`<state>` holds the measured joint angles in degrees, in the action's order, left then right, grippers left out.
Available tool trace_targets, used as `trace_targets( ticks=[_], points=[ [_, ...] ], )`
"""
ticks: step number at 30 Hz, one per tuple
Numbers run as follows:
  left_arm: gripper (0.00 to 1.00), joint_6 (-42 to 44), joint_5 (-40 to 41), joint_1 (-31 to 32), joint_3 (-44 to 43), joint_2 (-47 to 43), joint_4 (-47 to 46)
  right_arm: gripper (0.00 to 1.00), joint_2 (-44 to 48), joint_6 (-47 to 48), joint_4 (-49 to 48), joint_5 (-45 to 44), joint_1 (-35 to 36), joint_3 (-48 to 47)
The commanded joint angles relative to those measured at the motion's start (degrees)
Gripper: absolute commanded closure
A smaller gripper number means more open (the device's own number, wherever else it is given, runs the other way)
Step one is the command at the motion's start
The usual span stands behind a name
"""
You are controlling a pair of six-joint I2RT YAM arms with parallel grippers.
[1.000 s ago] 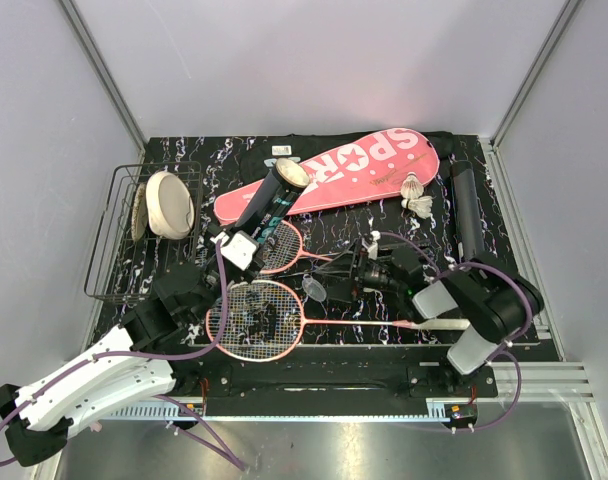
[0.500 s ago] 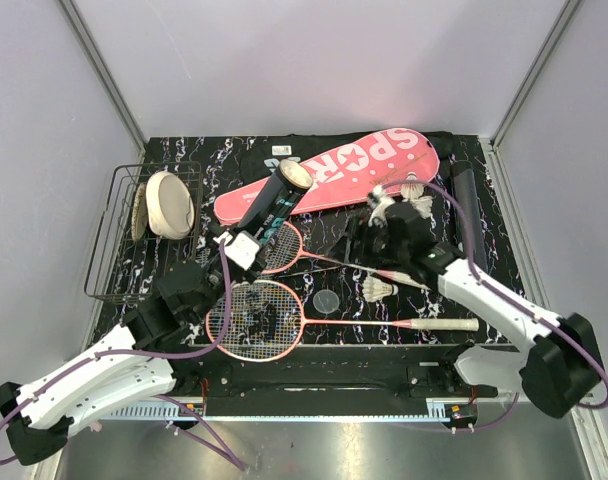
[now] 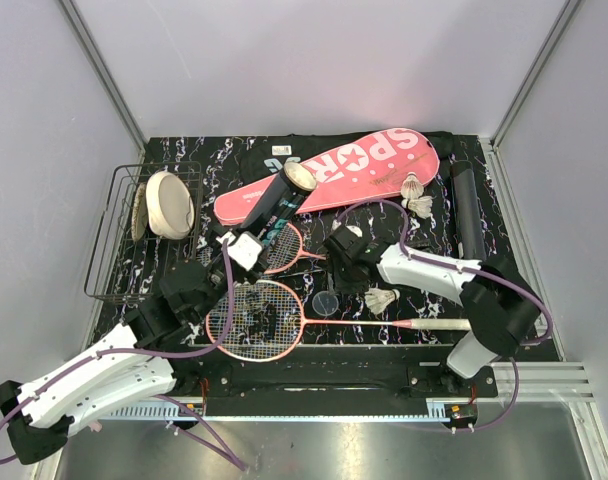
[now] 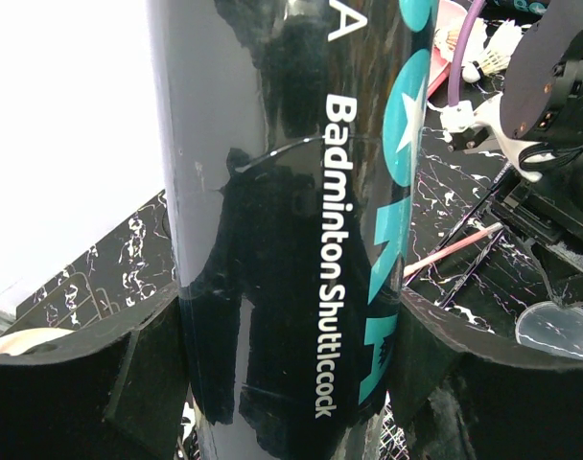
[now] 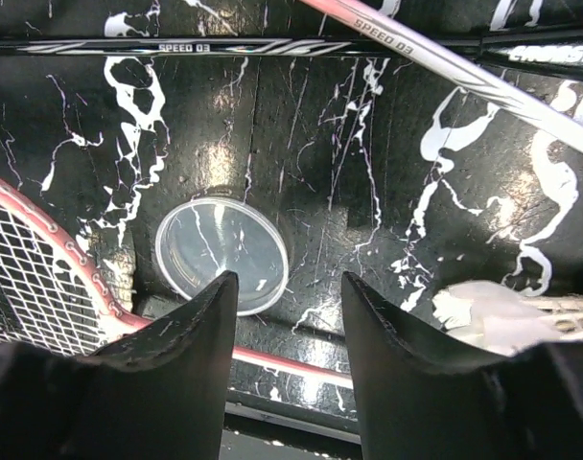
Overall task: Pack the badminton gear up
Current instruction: Close the lid on the shuttle tube.
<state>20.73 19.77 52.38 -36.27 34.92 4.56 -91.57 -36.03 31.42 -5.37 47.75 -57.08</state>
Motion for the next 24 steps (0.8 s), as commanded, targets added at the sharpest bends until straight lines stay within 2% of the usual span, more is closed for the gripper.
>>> trace_targets(
  ticks=[1, 5, 7, 11, 13, 15, 16, 19, 23, 24],
  points=[
    [1.0, -0.2, -1.2, 0.0, -2.0, -1.1, -4.7, 0.48, -2.4, -0.4, -1.4, -2.4, 1.1, -2.2],
    [1.0, -0.3, -1.6, 0.0, -2.0, -1.1, -4.7, 0.51, -4.2, -0.3, -3.6, -1.6, 1.6, -2.3],
    [1.0, -0.2, -1.8, -0.1, -2.0, -0.9, -4.7, 0.59, -6.2, -0.4, -3.6, -1.8, 1.7, -2.5],
    [1.0, 0.6, -2.9, 0.0, -1.8, -1.2, -4.7, 0.62, -8.3, 0.2, -4.6, -3.8, 2.2, -2.0],
    [1.0, 1.3, -4.4, 0.0, -1.4, -1.4, -4.7, 0.73, -8.3, 0.3, -5.1, -5.1, 2.2, -1.5],
    [1.0, 2.8, -6.6, 0.0, -0.7, -1.6, -4.7, 0.96, -7.1, 0.3, -6.5, -6.1, 2.3, -0.4],
    [1.0, 4.4, -7.5, 0.0, -0.4, -1.9, -4.7, 1.0, -4.6, 0.0, -7.5, -7.4, 2.1, 1.0],
    [1.0, 8.5, -12.0, -0.1, 0.8, -2.8, -2.5, 1.0, 5.6, 1.2, -8.0, -7.8, 1.2, 3.2],
    [1.0, 13.2, -17.0, 0.0, 2.8, -5.3, -0.4, 1.0, 24.2, 7.0, -7.7, -1.8, -4.0, 5.5],
    [1.0, 13.6, -17.6, 0.0, 3.8, -6.7, -0.7, 1.0, 31.4, 8.1, -6.8, 3.6, -8.8, 5.9]
  ],
)
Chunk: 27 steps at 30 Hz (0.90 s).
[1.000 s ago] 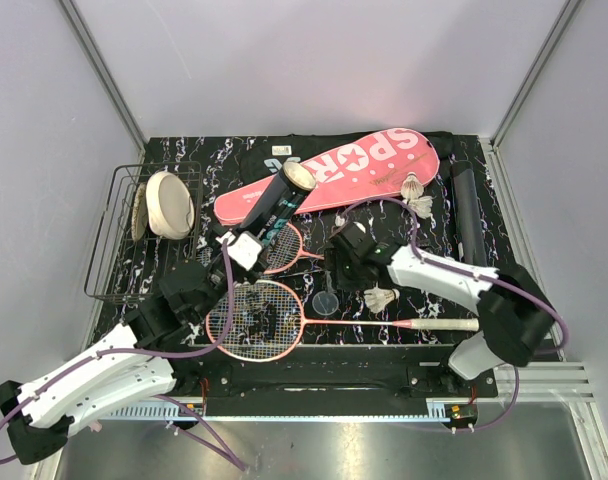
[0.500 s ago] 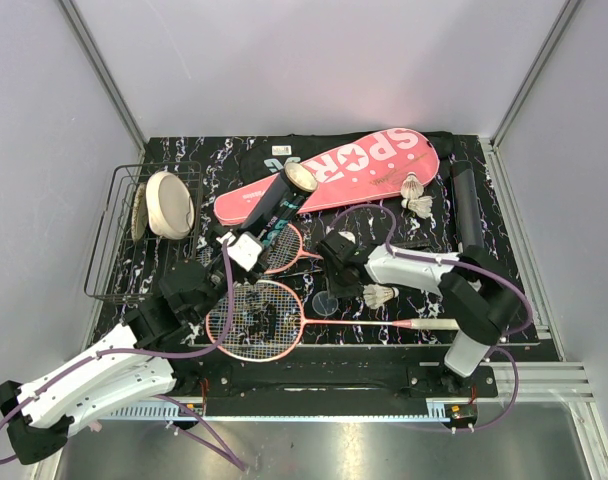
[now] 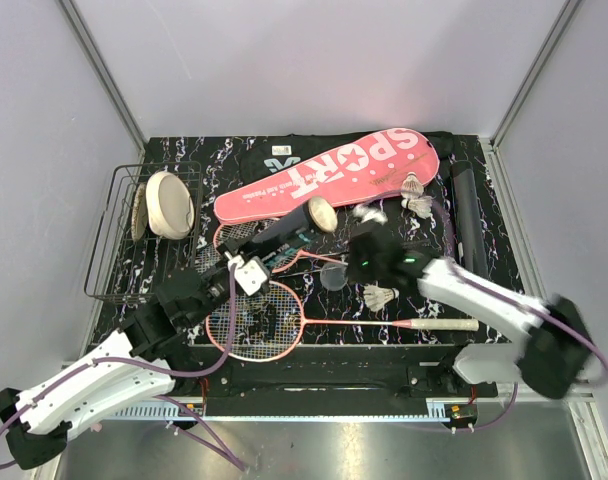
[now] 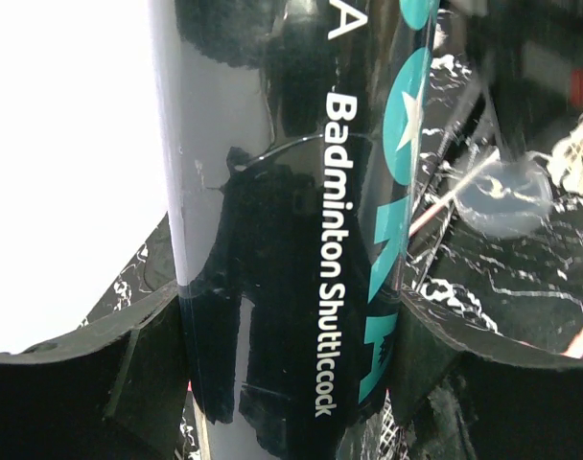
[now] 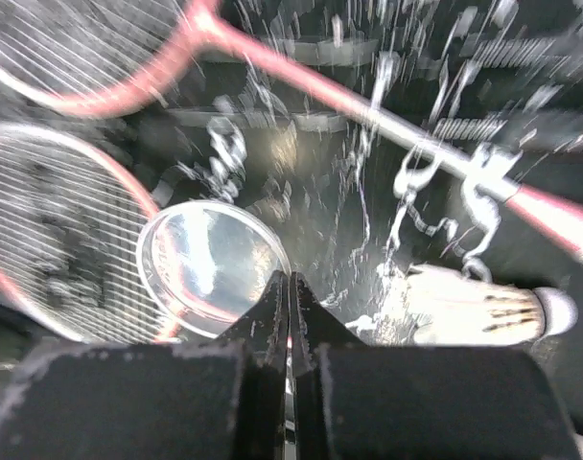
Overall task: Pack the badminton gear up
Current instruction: Close the lid on the shuttle tube.
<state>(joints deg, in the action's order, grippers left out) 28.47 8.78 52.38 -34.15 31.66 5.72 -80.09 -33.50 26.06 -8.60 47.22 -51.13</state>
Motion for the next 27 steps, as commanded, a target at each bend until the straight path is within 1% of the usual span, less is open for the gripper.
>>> trace_targets(
  ticks=[1, 3, 5, 6, 8, 10, 11, 12, 20, 23, 24, 27],
  points=[
    [1.0, 7.1, -7.3, 0.0, 2.1, -4.1, -1.8, 1.0, 23.3, 6.7, -1.0, 10.1, -10.8, -0.1],
    [1.0, 7.8, -8.4, 0.0, 3.0, -5.6, -2.0, 1.0, 29.7, 7.7, 1.9, 15.2, -14.5, -2.4],
    [1.0, 8.6, -10.7, 0.0, 3.2, -5.9, -1.7, 1.0, 31.3, 10.5, 3.9, 17.6, -17.2, -5.5],
    [1.0, 8.8, -11.3, 0.0, 3.2, -5.7, -1.2, 1.0, 31.7, 12.1, 4.4, 21.0, -17.3, -8.5],
    [1.0, 9.1, -13.4, 0.0, 3.0, -5.1, -0.4, 1.0, 31.9, 12.7, 4.7, 23.6, -17.3, -11.1],
    [1.0, 9.3, -14.6, 0.1, 2.9, -4.6, -0.1, 1.0, 31.2, 13.7, 4.5, 28.3, -17.3, -13.9],
    [1.0, 9.4, -15.2, 0.0, 2.9, -4.5, -0.1, 1.0, 30.9, 14.5, 4.6, 30.8, -17.4, -14.8],
    [1.0, 9.4, -15.5, 0.0, 2.9, -4.2, 0.0, 1.0, 30.3, 14.9, 4.2, 35.3, -17.3, -15.7],
    [1.0, 10.2, -15.5, 0.0, 2.7, -3.7, 0.2, 1.0, 29.3, 15.0, 4.0, 44.9, -17.3, -16.4],
    [1.0, 10.2, -13.7, 0.0, 2.5, -3.5, 0.3, 1.0, 30.7, 16.6, 7.2, 39.4, -17.4, -17.5],
    [1.0, 10.2, -12.9, 0.1, 2.5, -3.8, 0.4, 1.0, 31.4, 16.7, 9.7, 32.7, -17.3, -18.9],
    [1.0, 10.2, -9.8, 0.0, 2.6, -4.3, 0.0, 1.0, 33.9, 17.4, 10.3, 28.6, -17.3, -19.4]
  ],
)
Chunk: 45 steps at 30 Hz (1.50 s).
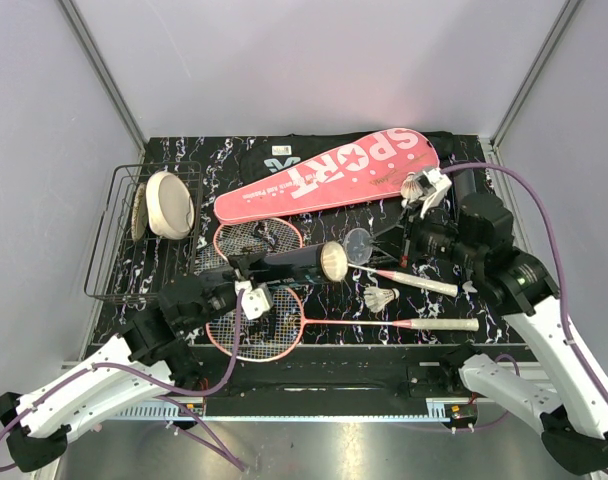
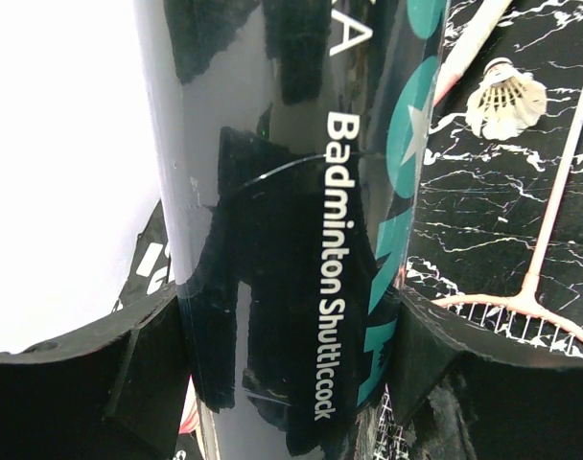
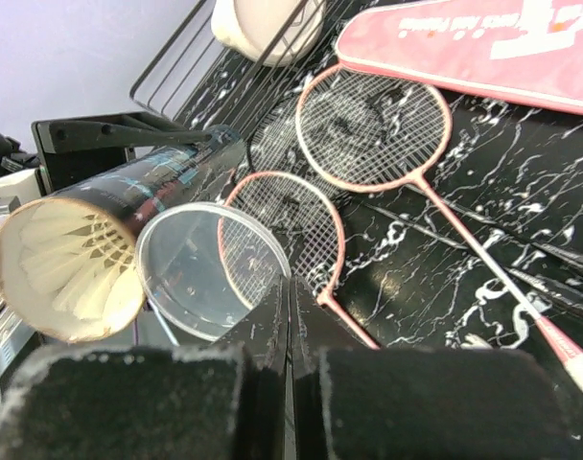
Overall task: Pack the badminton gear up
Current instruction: Close the lid on the shuttle tube.
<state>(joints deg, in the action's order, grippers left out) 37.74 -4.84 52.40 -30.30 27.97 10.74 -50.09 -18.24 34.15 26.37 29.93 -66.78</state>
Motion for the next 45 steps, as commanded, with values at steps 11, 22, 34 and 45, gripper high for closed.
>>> trace_targets(
  ticks=[11, 22, 34, 45],
  points=[
    [1.0, 1.5, 4.8, 0.1, -2.0, 1.7, -4.5, 1.0, 2.1, -0.8, -3.5, 5.2, 0.0, -1.7],
    [1.0, 1.2, 4.7, 0.0, -2.0, 1.7, -4.9, 1.0, -1.4, -2.9, -6.1, 6.9, 0.0, -0.3],
    [1.0, 1.2, 4.7, 0.1, -2.4, 2.5, -4.6, 1.0, -1.9, -3.3, -6.5, 8.2, 0.7, -0.5],
    [1.0, 0.7, 6.2, 0.0, -3.0, 3.1, -4.1, 1.0, -2.1, -1.9, -3.8, 5.0, 3.6, -1.2]
  ],
)
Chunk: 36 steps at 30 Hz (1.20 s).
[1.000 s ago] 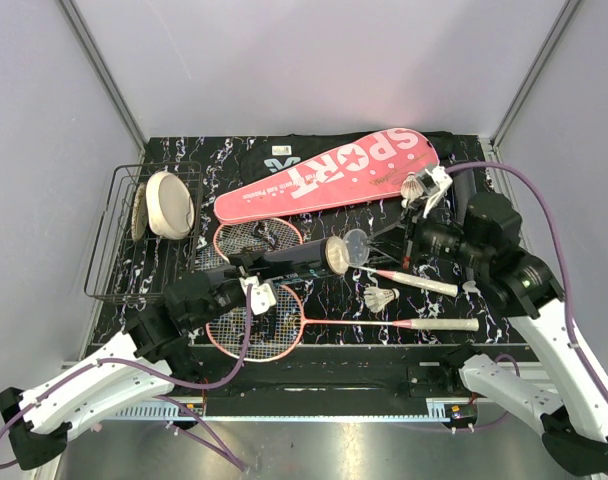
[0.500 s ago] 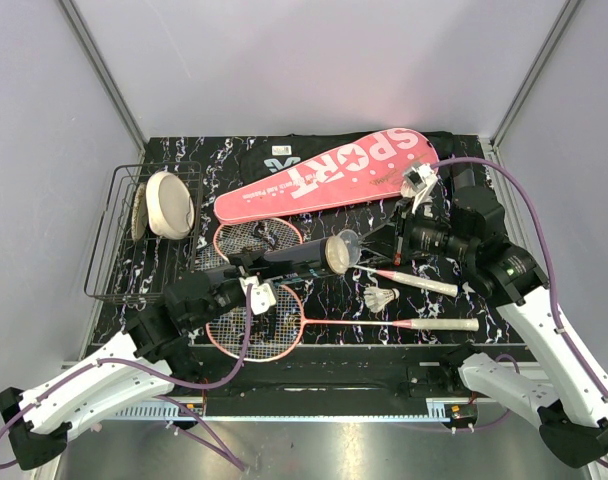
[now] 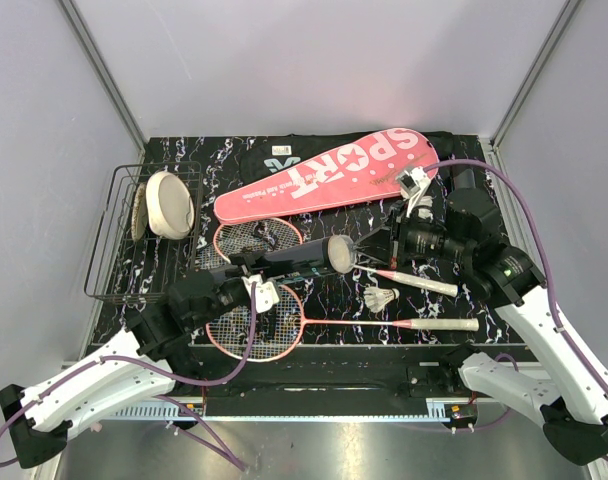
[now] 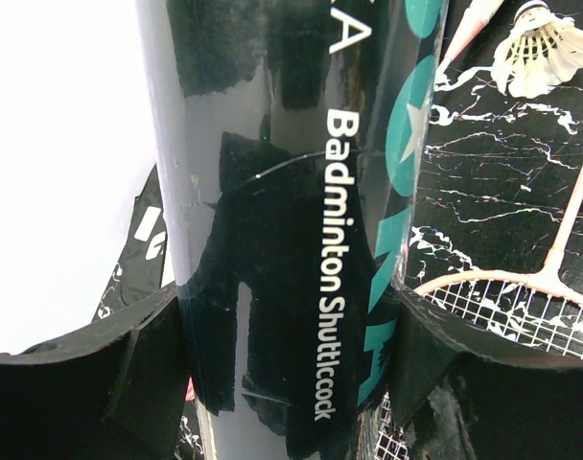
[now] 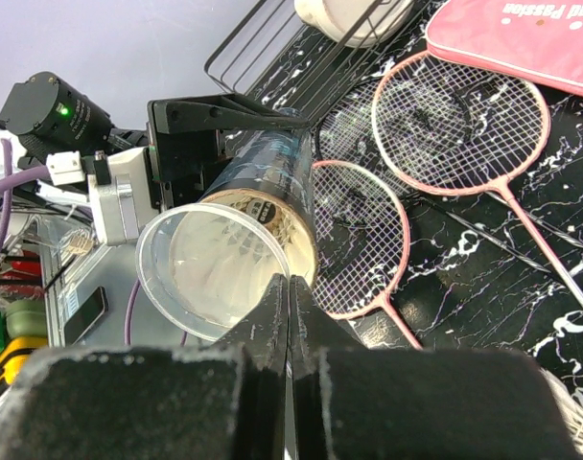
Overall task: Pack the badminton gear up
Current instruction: Close the lid on the shuttle tube.
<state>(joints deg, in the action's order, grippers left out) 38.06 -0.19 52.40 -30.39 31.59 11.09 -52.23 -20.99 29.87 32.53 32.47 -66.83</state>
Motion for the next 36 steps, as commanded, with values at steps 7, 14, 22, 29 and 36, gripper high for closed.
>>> trace_targets(
  ticks=[7, 14, 22, 29, 36],
  points=[
    [1.0, 0.4, 1.7, 0.0, -2.7, -0.8, -4.8, 1.0, 0.9, 0.8, 2.2, -3.3, 1.4, -0.6],
    [1.0, 0.5, 0.8, 0.1, -2.4, -1.3, -5.1, 1.0, 0.0, -0.5, 1.2, -3.4, 1.4, -0.8],
    [1.0, 0.8, 0.5, 0.0, -2.9, -0.5, -4.3, 1.0, -1.3, -0.7, 2.4, -4.4, 1.6, -2.7],
    [1.0, 1.7, 1.2, 0.0, -3.1, -0.2, -3.4, 1.0, -1.9, 0.2, 4.8, -5.8, 2.0, -4.5],
    [1.0, 2.3, 2.2, 0.0, -3.4, -0.1, -3.0, 1.0, -2.6, 1.3, 7.1, -6.8, 2.1, -6.6]
  ],
)
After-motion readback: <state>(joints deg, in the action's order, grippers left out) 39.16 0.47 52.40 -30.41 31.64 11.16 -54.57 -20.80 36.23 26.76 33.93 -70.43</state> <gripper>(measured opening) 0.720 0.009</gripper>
